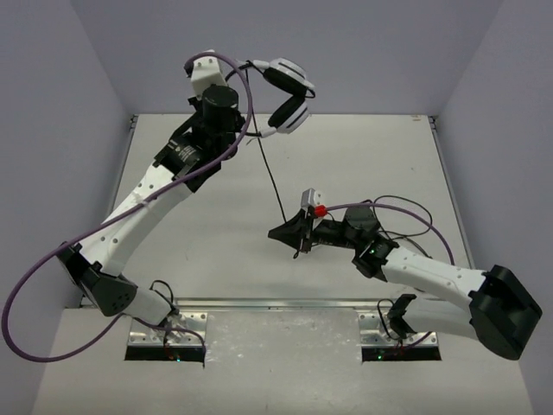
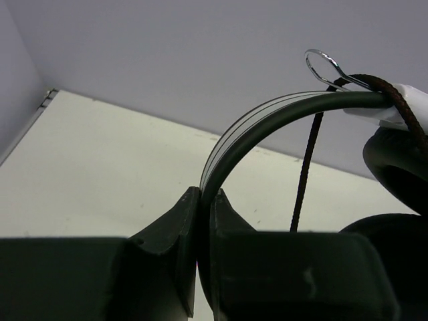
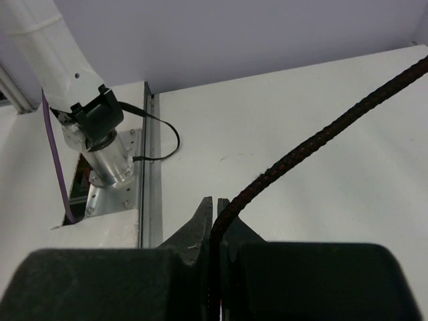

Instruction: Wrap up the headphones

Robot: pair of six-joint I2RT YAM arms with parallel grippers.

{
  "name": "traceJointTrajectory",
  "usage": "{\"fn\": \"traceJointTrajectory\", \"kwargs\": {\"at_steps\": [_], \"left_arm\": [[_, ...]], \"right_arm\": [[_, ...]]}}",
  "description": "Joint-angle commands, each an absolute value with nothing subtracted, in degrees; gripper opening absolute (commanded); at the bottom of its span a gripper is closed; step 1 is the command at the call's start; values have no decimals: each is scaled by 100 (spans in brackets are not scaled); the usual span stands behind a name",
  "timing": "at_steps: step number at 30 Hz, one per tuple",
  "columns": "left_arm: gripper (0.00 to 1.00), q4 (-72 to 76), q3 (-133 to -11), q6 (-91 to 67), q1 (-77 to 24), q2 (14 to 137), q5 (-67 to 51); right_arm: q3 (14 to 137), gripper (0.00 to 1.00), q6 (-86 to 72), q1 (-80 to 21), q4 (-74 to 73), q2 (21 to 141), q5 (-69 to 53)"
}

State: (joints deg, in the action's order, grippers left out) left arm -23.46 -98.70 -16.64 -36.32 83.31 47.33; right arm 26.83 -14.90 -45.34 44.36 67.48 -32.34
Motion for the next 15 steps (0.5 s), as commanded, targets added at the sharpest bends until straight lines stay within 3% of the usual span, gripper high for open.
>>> {"fn": "traceJointTrajectory", "kwargs": {"at_steps": [1, 8, 15], "left_arm": [[0, -1565, -9662, -2004, -3604, 8077, 5185], [0, -1037, -8439, -2136, -3858, 8007, 6344], [0, -1126, -6858, -2603, -3858, 7919, 6084]], "right_arm": [[3031, 1, -897, -4719, 3238, 6250, -3067], [4041, 2, -336, -4895, 1497, 6152, -3164], [5701, 1, 956, -5001, -1120, 6310, -2550]]}}
